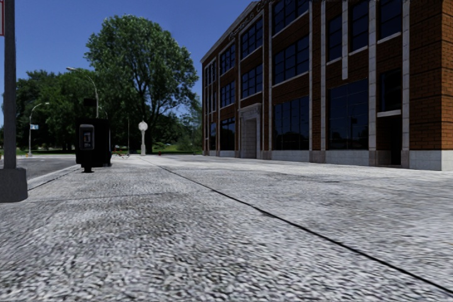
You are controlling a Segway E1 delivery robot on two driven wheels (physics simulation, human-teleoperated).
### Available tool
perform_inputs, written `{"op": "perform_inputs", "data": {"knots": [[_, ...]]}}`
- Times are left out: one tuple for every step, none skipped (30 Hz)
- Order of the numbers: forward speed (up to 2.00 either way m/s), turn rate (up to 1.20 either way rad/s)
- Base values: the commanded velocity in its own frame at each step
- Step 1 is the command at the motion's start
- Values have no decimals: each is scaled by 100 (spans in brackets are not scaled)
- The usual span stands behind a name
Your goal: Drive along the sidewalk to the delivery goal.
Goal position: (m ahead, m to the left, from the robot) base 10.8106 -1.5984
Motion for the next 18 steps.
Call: {"op": "perform_inputs", "data": {"knots": [[165, -48], [165, -48], [165, -48], [165, -48], [165, -48], [165, -48], [165, -48], [165, -47], [165, -46], [165, -45], [165, -45], [165, -31], [165, 0], [165, 0], [165, 0], [165, 0], [165, 0], [165, 0]]}}
